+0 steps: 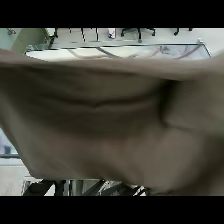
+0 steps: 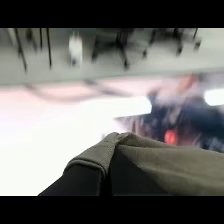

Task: Fold the shirts.

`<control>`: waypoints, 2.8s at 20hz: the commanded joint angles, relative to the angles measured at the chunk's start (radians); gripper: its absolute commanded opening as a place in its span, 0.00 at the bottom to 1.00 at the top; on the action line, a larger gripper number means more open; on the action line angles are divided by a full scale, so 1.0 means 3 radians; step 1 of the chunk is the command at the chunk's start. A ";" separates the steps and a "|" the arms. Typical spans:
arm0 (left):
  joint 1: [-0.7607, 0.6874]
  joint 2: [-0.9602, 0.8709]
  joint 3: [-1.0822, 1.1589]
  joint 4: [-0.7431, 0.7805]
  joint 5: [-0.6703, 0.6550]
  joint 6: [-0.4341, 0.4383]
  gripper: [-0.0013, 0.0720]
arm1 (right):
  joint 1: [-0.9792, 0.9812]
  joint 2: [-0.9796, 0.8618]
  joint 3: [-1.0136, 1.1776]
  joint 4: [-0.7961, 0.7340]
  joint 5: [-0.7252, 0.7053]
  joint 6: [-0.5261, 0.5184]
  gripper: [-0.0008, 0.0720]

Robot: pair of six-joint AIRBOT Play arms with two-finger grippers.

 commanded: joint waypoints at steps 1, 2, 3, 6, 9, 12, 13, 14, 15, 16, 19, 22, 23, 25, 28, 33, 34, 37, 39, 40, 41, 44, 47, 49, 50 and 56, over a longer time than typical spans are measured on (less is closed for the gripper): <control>0.0018 -0.0635 -0.0631 0.0149 0.0004 -0.0048 0.04 | 0.0004 -0.0610 -0.0760 0.0013 0.0155 0.0286 0.04; 0.0064 -0.0847 -0.0835 0.0146 -0.0095 -0.0048 0.04 | 0.0004 -0.0834 -0.0987 0.0013 0.0312 0.0366 0.04; 0.0130 -0.1088 -0.1026 0.0145 -0.0221 -0.0048 0.04 | 0.0004 -0.1069 -0.1157 0.0014 0.0470 0.0430 0.04; 0.0397 -0.1769 -0.1263 0.0098 -0.0490 -0.0053 0.04 | -0.0027 -0.2026 -0.1232 0.0095 0.0553 0.0589 0.03; 0.0600 -0.2346 -0.1090 -0.0212 -0.0492 -0.0050 0.04 | -0.0052 -0.2874 -0.0891 0.0300 0.0431 0.0582 0.03; 0.0619 -0.2725 -0.0696 -0.0272 -0.0468 -0.0050 0.04 | -0.0052 -0.3325 -0.0351 0.0313 0.0257 0.0598 0.03; 0.0591 -0.2820 -0.0553 -0.0304 -0.0462 -0.0051 0.04 | -0.0057 -0.3414 -0.0164 0.0312 0.0186 0.0623 0.03; 0.0562 -0.2908 -0.0411 -0.0301 -0.0454 -0.0051 0.04 | -0.0071 -0.3477 0.0015 0.0314 0.0118 0.0655 0.03; 0.0533 -0.2984 -0.0275 -0.0300 -0.0439 -0.0051 0.04 | -0.0086 -0.3512 0.0160 0.0312 0.0099 0.0697 0.03; 0.0516 -0.3056 -0.0154 -0.0299 -0.0411 -0.0051 0.04 | -0.0106 -0.3525 0.0258 0.0310 0.0102 0.0720 0.03; 0.0478 -0.3211 0.0051 -0.0299 -0.0326 -0.0053 0.04 | -0.0223 -0.3526 0.0323 0.0298 0.0006 0.0731 0.03; 0.0496 -0.3320 0.0125 -0.0301 -0.0131 -0.0053 0.04 | -0.0337 -0.3529 0.0304 0.0216 -0.0282 0.0668 0.03; 0.0505 -0.3325 0.0099 -0.0299 -0.0084 -0.0053 0.04 | -0.0342 -0.3527 0.0292 0.0137 -0.0367 0.0668 0.03; 0.0504 -0.3324 0.0022 -0.0296 -0.0052 -0.0051 0.04 | -0.0341 -0.3526 0.0197 0.0033 -0.0429 0.0687 0.03; 0.0502 -0.3324 -0.0159 -0.0301 -0.0177 -0.0051 0.04 | -0.0342 -0.3526 -0.0050 -0.0037 -0.0371 0.0720 0.03; 0.0502 -0.3324 -0.0383 -0.0303 -0.0340 -0.0051 0.04 | -0.0342 -0.3555 -0.0183 -0.0151 -0.0284 0.0722 0.03; 0.0497 -0.3324 -0.0383 -0.0319 -0.0340 -0.0051 0.04 | -0.0342 -0.3567 -0.0184 -0.0153 -0.0317 0.0721 0.03; 0.0482 -0.3324 -0.0383 -0.0320 -0.0322 -0.0051 0.04 | -0.0342 -0.3581 -0.0184 -0.0165 -0.0465 0.0721 0.04; 0.0481 -0.3324 -0.0383 -0.0323 -0.0285 -0.0051 0.04 | -0.0342 -0.3581 -0.0184 -0.0165 -0.0584 0.0772 0.04; 0.0481 -0.3324 -0.0383 -0.0324 -0.0256 -0.0051 0.04 | -0.0341 -0.3578 -0.0184 -0.0164 -0.0671 0.0779 0.04; 0.0481 -0.3324 -0.0383 -0.0323 -0.0233 -0.0051 0.04 | -0.0336 -0.3573 -0.0184 -0.0167 -0.0752 0.0799 0.04; 0.0477 -0.3324 -0.0383 -0.0329 -0.0220 -0.0051 0.04 | -0.0336 -0.3577 -0.0184 -0.0167 -0.0801 0.0849 0.04; 0.0445 -0.3324 -0.0383 -0.0326 -0.0229 -0.0051 0.04 | -0.0337 -0.3583 -0.0184 -0.0172 -0.0801 0.0856 0.04; 0.0427 -0.3324 -0.0379 -0.0327 -0.0249 -0.0051 0.04 | -0.0337 -0.3583 -0.0184 -0.0177 -0.0800 0.0856 0.04; 0.0404 -0.3324 -0.0376 -0.0328 -0.0249 -0.0052 0.04 | -0.0337 -0.3583 -0.0183 -0.0177 -0.0801 0.0853 0.04; 0.0443 -0.3314 -0.0168 -0.0323 0.0278 -0.0053 0.97 | -0.0448 -0.3398 -0.0095 -0.0263 -0.1160 0.0876 0.39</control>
